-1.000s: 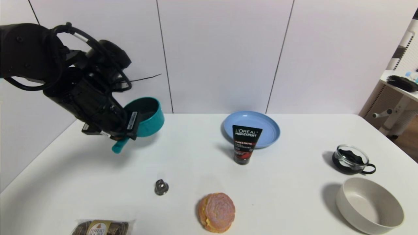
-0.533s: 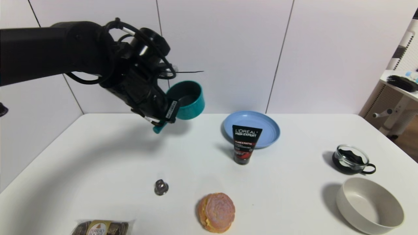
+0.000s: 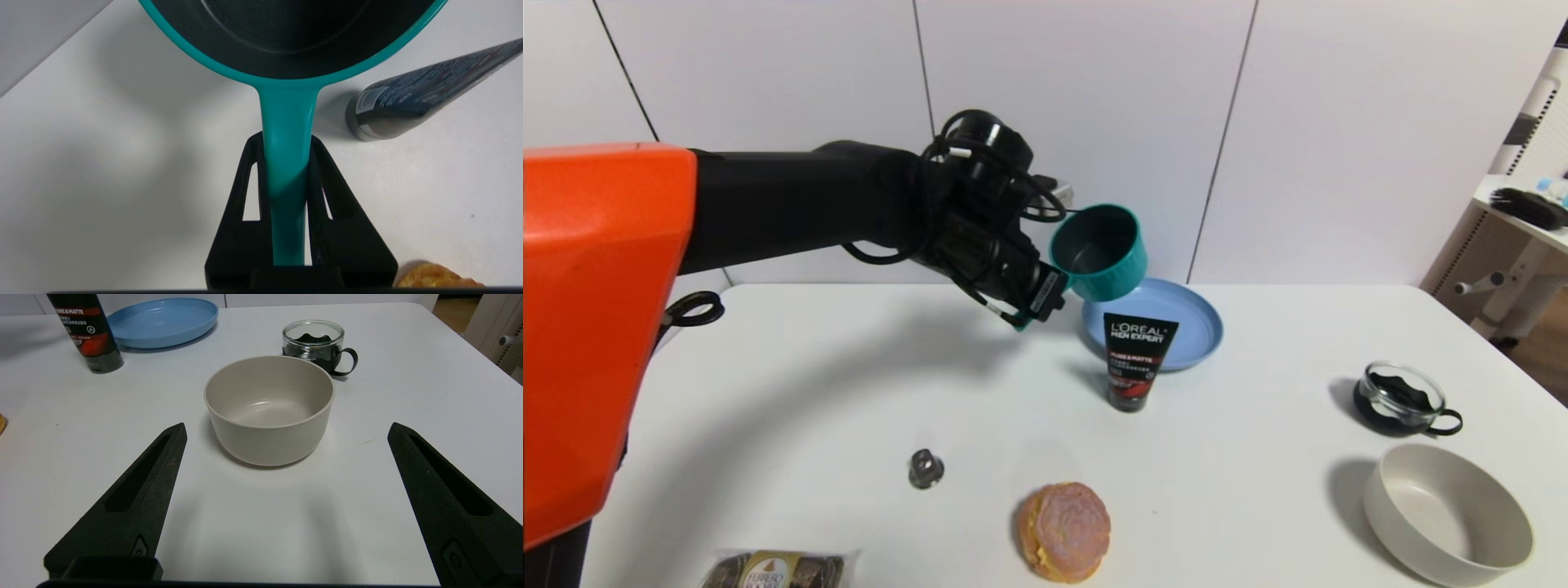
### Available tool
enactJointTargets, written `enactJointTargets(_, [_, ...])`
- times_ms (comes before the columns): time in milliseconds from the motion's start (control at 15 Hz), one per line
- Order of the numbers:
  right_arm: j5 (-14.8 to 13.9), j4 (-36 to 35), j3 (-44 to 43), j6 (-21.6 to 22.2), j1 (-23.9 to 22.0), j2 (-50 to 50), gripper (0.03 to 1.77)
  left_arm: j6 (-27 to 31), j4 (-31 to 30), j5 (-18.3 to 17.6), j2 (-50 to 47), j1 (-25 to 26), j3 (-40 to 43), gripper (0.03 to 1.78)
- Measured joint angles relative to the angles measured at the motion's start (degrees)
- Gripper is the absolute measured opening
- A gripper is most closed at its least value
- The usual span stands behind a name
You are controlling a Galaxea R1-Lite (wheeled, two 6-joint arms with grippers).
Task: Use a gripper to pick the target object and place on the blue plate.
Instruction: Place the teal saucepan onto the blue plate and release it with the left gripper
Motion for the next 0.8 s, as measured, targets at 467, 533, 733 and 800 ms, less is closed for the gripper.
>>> enactJointTargets(467, [0.0, 0.0, 0.0, 0.0, 0.0, 0.0, 1.7, 1.7, -11.1, -1.8, 5.8, -0.5, -0.1, 0.28])
enactJointTargets(533, [0.0, 0.0, 0.0, 0.0, 0.0, 0.0, 1.7, 2.0, -12.7, -1.8, 6.6, -0.4, -0.1, 0.28])
enactJointTargets(733, [0.0, 0.0, 0.0, 0.0, 0.0, 0.0, 1.7, 2.2, -17.7, -1.9, 9.6, -0.5, -0.1, 0.28])
enactJointTargets(800, [0.0, 0.0, 0.0, 0.0, 0.0, 0.0, 1.7, 2.1, -18.4, -1.9, 10.3, -0.5, -0.1, 0.28])
